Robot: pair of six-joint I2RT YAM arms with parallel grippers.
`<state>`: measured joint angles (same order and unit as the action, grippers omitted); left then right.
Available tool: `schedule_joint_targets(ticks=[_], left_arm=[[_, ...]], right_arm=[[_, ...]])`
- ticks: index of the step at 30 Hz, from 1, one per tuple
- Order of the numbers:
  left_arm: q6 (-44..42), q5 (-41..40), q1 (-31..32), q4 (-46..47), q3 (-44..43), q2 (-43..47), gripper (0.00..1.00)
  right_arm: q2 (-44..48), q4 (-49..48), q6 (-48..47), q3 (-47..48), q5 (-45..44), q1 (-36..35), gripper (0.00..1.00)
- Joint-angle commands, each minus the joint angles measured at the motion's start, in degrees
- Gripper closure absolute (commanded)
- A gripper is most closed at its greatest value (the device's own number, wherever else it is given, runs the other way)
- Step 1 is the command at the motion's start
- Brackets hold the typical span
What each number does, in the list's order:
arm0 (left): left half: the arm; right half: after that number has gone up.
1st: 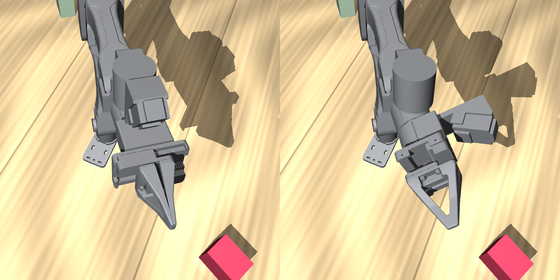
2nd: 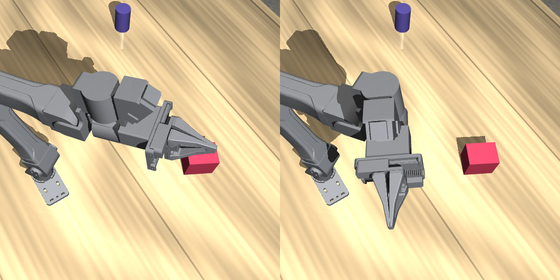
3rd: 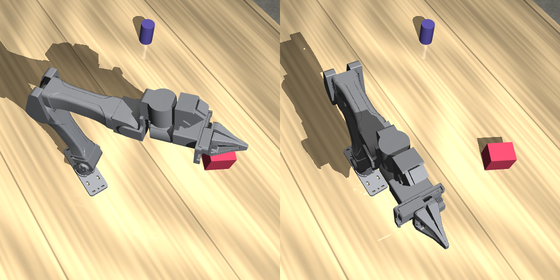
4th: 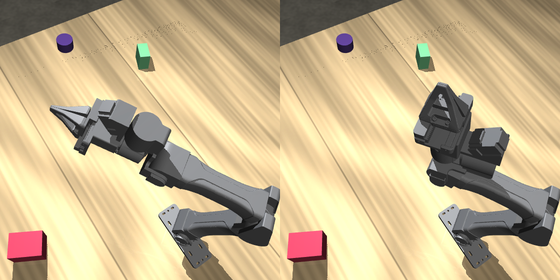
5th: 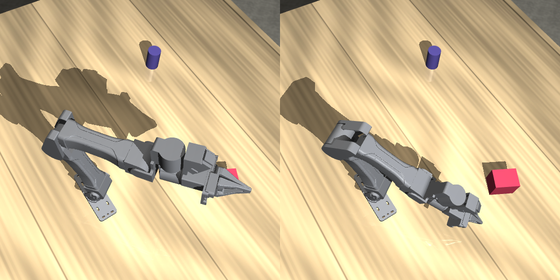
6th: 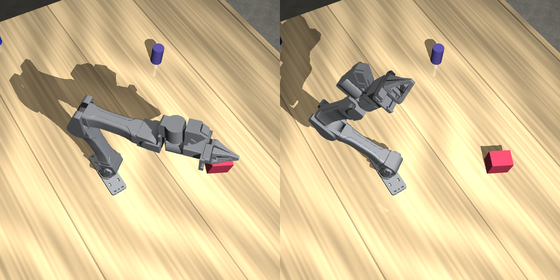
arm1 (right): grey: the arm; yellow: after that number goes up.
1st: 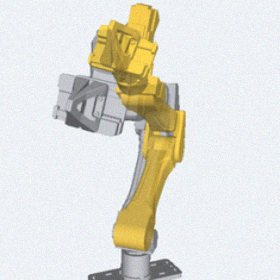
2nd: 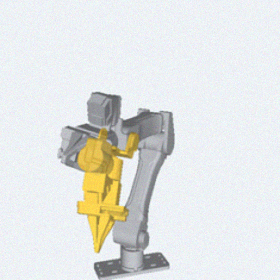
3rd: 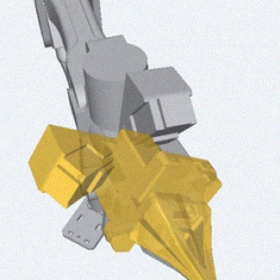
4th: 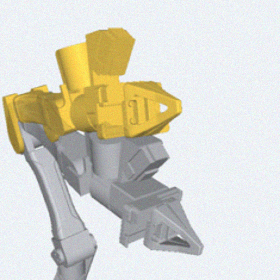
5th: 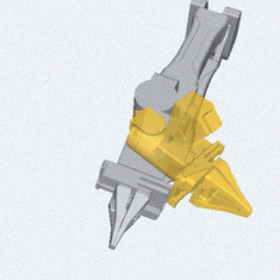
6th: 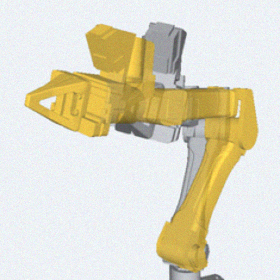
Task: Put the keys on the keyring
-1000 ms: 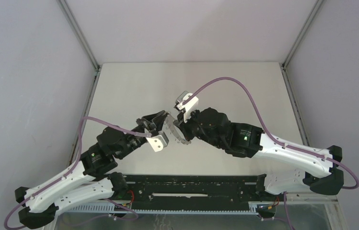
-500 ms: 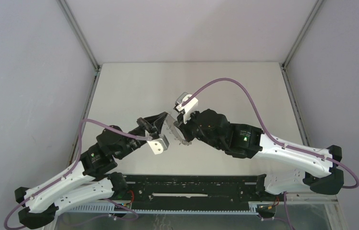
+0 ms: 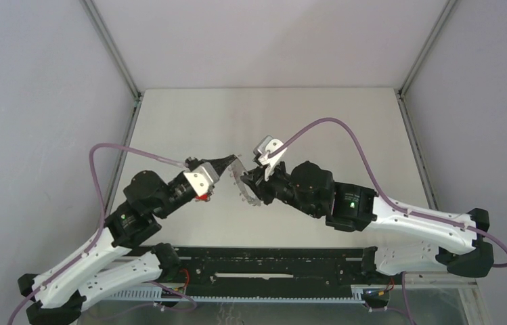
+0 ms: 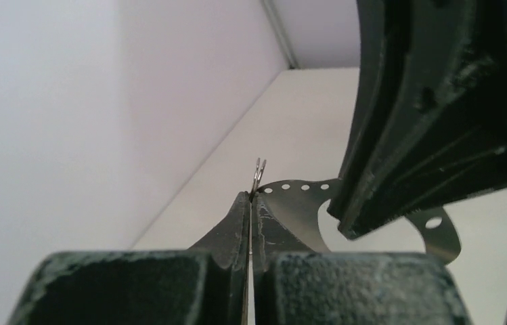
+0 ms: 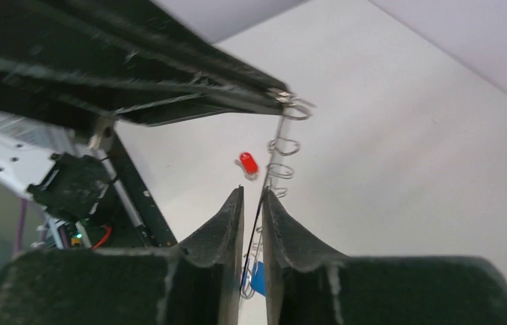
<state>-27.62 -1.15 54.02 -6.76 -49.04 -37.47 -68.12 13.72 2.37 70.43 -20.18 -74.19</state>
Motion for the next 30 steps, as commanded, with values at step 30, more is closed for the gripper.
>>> schedule_joint_targets(ticks=[30], left_arm=[[30.0,59.9,-19.0,8.7,-8.4,-5.7,1.00]], right_arm=[[14.9,-6.4,-11.0,-4.0,48.5,13.2,0.45]])
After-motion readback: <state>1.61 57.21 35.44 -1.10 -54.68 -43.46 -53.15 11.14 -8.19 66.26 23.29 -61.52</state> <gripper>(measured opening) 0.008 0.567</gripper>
